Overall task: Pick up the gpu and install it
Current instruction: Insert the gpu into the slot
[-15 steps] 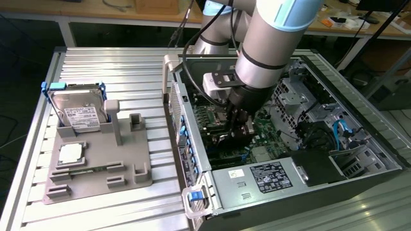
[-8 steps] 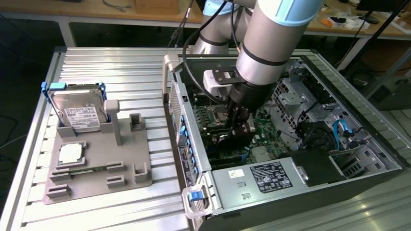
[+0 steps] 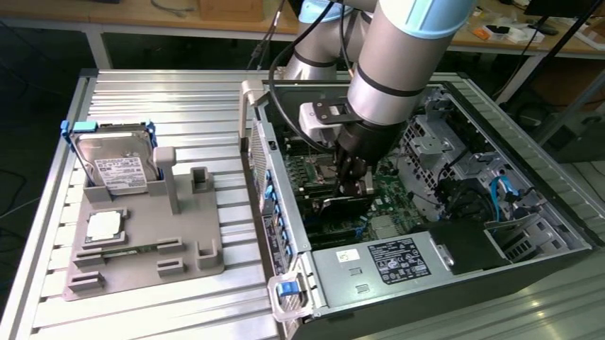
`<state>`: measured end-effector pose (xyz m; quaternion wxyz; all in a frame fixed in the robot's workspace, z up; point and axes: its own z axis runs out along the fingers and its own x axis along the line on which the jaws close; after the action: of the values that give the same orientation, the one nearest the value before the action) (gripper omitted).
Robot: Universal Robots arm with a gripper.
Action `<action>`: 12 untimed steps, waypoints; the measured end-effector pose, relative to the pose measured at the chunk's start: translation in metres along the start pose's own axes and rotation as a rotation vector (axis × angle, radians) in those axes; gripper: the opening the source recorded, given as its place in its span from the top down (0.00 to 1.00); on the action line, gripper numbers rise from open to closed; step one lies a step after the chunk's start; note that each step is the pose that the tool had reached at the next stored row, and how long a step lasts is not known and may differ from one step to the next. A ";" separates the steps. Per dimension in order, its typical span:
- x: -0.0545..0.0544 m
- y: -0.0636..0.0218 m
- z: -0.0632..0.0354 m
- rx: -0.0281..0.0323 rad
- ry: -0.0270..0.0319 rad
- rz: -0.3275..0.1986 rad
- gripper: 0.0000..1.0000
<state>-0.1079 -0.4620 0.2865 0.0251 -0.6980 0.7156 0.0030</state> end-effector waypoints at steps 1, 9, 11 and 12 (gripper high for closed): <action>0.000 0.0000 0.0000 0.0000 -0.0001 0.000 0.89; 0.000 0.0000 0.0000 0.0000 0.0000 0.000 0.89; 0.000 0.0000 0.0000 0.0000 -0.0001 0.000 0.89; 0.000 0.0000 0.0000 0.0000 0.0000 0.000 0.89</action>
<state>-0.1079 -0.4620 0.2865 0.0251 -0.6980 0.7156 0.0030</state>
